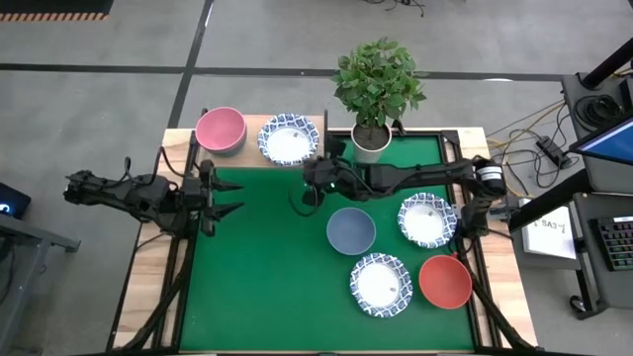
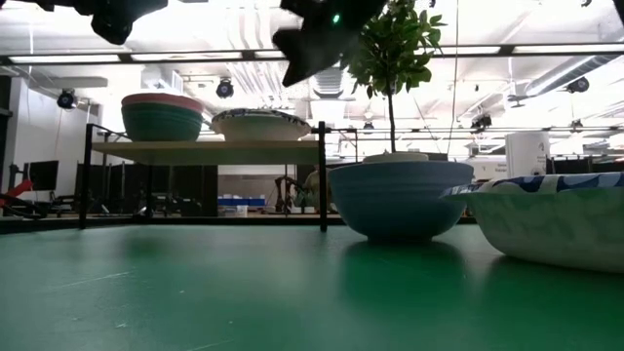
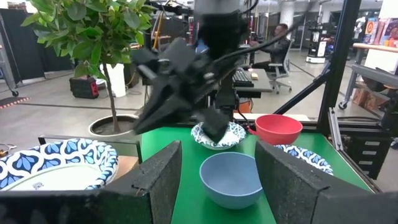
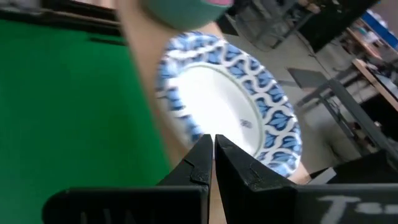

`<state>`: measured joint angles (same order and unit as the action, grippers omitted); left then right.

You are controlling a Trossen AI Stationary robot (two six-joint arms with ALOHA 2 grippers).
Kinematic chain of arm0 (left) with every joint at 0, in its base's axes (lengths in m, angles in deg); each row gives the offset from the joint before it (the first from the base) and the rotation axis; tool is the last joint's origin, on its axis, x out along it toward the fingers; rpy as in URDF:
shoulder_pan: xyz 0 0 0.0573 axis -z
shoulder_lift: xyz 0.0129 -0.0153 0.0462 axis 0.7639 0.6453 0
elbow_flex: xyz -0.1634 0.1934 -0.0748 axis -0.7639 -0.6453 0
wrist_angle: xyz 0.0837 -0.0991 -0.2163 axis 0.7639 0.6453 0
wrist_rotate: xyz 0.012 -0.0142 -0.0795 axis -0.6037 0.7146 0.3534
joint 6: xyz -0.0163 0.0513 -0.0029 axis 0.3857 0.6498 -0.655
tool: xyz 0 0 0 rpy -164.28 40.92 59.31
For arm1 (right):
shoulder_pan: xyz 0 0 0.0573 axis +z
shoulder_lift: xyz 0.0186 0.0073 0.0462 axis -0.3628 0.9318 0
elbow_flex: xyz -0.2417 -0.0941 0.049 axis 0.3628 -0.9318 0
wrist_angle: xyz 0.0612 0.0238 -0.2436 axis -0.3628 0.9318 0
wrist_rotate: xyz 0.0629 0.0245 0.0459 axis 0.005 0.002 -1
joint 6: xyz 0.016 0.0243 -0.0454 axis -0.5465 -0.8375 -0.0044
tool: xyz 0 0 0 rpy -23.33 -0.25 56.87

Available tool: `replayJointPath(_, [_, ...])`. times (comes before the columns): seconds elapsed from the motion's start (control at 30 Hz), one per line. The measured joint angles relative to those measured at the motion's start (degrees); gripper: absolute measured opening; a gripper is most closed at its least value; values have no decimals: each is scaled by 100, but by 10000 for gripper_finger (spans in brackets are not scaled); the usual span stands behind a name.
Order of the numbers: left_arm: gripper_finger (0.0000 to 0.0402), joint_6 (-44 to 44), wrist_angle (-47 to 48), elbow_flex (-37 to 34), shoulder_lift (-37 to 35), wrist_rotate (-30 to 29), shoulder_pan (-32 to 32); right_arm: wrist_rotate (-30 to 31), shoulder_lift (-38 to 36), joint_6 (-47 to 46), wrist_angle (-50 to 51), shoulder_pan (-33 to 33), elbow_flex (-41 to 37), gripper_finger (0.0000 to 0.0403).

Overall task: Place and stack bowls onto a shelf
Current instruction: Stack the blue bowl on top of the pink bowl on the shelf

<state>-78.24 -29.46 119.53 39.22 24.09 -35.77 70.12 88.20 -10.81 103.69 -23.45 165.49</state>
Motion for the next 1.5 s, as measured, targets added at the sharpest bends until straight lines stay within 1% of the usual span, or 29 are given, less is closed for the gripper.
replayJointPath(0.17, [187,-38,-84,0,281,1,0,-1,-354,-265,766,547,-126,9])
replayJointPath(0.27, [187,-54,-456,0,642,2,0,-27,-671,-469,1016,957,-416,9])
replayJointPath(0.37, [187,-44,-962,0,1068,75,0,-280,-1042,-740,1045,1342,-885,9])
replayJointPath(0.47, [187,-34,-1485,6,1477,463,0,-621,-1502,-1067,949,1656,-1472,9])
replayJointPath(0.53, [187,-63,-1708,90,1787,745,1,-647,-1828,-1332,849,1849,-1882,9])
replayJointPath(0.6, [187,-151,-1853,188,2079,902,13,-647,-2179,-1536,704,2030,-2332,9])
replayJointPath(0.7, [187,-205,-2000,394,2600,903,30,-648,-2692,-1702,307,2235,-3008,9])
replayJointPath(0.9, [187,-140,-1863,1124,3680,903,92,-625,-3530,-1563,-912,2363,-4172,9])
replayJointPath(1.03, [187,44,-1272,1756,4471,907,116,-623,-3914,-1337,-1441,2367,-4699,9])
replayJointPath(1.1, [187,161,-981,2105,4886,908,129,-622,-4063,-1257,-1536,2367,-4892,9])
replayJointPath(1.27, [187,670,-241,2901,5978,909,171,-648,-4349,-1128,-1682,2367,-5110,9])
replayJointPath(1.43, [187,1013,35,3488,6952,922,173,-798,-4509,-1126,-1667,2369,-5143,9])
replayJointPath(1.5, [187,1108,-12,3644,7257,1079,170,-803,-4522,-1130,-1663,2393,-5145,9])
